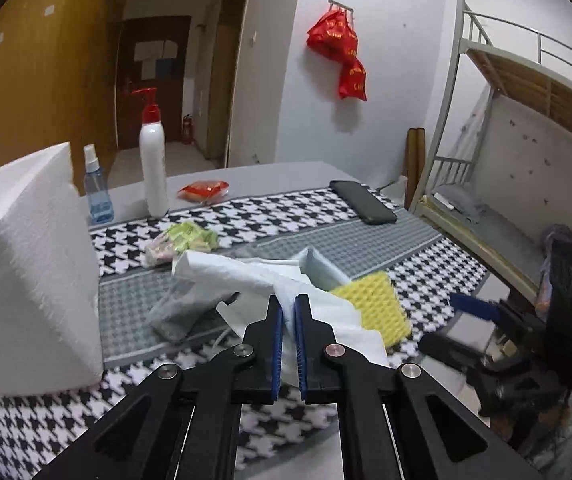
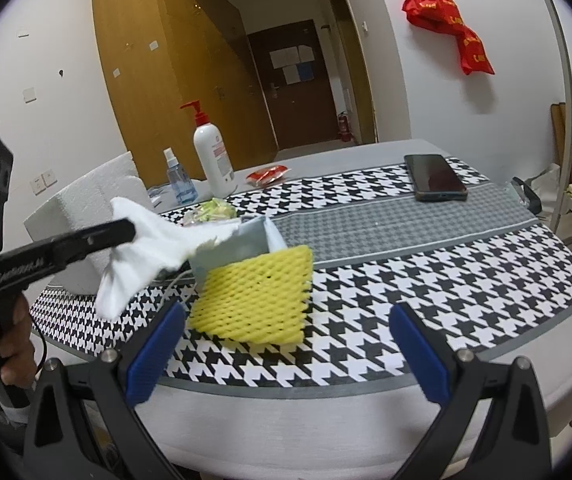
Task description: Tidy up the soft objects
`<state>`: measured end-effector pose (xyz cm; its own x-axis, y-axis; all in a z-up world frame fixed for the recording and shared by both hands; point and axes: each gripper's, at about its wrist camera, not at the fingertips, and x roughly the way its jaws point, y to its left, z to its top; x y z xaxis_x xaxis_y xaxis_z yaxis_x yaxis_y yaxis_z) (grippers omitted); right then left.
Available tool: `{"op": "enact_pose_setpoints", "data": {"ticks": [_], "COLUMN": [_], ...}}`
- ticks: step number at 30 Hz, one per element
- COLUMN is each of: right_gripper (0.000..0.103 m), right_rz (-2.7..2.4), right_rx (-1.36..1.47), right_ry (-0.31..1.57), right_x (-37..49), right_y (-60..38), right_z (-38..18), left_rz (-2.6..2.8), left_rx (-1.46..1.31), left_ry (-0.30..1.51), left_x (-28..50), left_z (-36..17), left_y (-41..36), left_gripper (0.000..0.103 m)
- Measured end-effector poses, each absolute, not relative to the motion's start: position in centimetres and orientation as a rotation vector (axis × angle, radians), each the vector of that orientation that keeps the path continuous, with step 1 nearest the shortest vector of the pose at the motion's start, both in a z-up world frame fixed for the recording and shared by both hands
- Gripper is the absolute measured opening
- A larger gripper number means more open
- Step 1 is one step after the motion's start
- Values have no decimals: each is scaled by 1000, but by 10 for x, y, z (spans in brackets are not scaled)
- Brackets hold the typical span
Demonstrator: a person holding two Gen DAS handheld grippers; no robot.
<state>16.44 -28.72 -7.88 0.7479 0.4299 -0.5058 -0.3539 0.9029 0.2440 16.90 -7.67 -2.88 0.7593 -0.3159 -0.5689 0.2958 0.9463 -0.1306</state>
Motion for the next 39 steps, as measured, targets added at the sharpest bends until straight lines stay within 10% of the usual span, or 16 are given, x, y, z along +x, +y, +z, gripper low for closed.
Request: {"op": "enact_pose_setpoints", "data": {"ticks": [18,24,39], "right_gripper": [103,103,103], "right_rz": [459,453,438], "right_rx": [85,67,40], "right_ry": [606,619,696], "right_x": [165,168,194], "right_y": [-259,-256,-249], "right_z": [-77,-77,-94], "left_rz": [-252,-185,-124], "left_rx": [-28,-43,8], "left_ry": [661,693,863], "left_x": [115,131,164], "left_z": [-39,-55,-106], "left_y": [-32,-26,-24], "left_gripper": [7,63,64]}}
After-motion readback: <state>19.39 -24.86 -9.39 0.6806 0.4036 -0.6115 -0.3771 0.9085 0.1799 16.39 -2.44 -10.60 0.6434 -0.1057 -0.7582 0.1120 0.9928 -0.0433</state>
